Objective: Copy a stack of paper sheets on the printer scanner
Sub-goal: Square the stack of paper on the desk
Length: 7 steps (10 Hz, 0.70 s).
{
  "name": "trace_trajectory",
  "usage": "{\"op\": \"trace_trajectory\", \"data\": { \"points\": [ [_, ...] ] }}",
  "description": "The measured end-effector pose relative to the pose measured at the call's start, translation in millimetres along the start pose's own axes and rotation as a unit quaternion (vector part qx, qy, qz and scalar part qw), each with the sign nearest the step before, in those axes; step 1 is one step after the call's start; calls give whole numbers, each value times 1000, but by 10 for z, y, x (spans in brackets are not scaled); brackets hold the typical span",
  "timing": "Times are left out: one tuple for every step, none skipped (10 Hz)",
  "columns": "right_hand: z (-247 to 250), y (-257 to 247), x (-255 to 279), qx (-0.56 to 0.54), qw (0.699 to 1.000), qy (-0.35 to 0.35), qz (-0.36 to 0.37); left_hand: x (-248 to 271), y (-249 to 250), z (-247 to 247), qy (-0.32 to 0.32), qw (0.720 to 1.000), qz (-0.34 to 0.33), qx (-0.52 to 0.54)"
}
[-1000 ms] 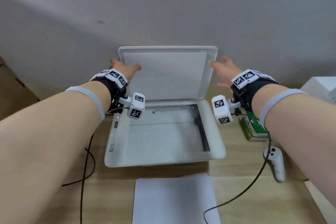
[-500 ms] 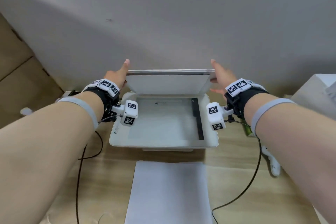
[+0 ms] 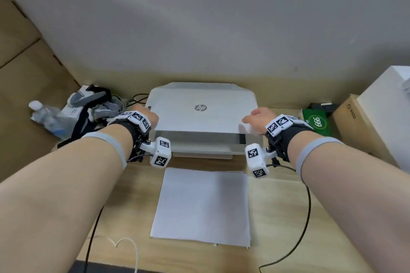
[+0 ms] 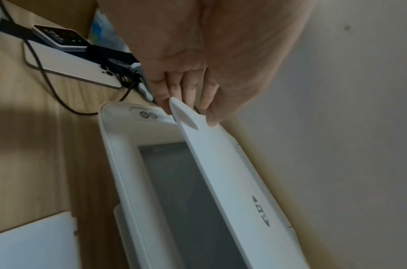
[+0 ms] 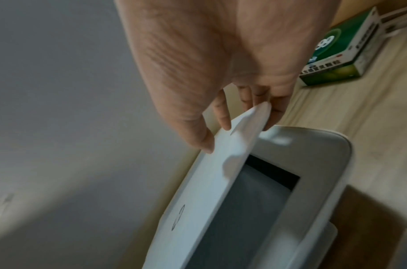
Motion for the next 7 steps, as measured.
{"op": "trace_trajectory", "data": {
  "points": [
    [-139, 84, -85, 20, 999, -12, -32, -284, -148, -131, -56, 996, 1, -65],
    [-209, 159, -236, 62, 996, -10, -61, -89, -34, -113, -42, 995, -26, -84],
    [-267, 203, -397, 84, 993, 3, -78, -184, -52, -82, -28, 999, -28, -34],
    [-302, 134, -380, 92, 992, 25, -85, -314, -88, -70, -50, 997, -48, -17],
    [-353, 28, -334, 118, 989, 45, -76, -369, -44, -81, -60, 995, -69, -30],
    [-410, -47, -346, 150, 986, -7, -78, -374, 21, -77, -85, 992, -89, -28],
    [-352, -174, -346, 138, 988, -46, -54, -407, 114, -41, -132, 987, -95, 4]
  ]
}}
Point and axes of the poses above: each hand's wrist, its own x-axis away from the middle knuckle, its own z-axis out of the back of the hand, y = z × x, the point moved 3 cm from there along -x, towards the middle knuckle, and after that the axes turned 11 degrees about -y, right-handed, at the moved point
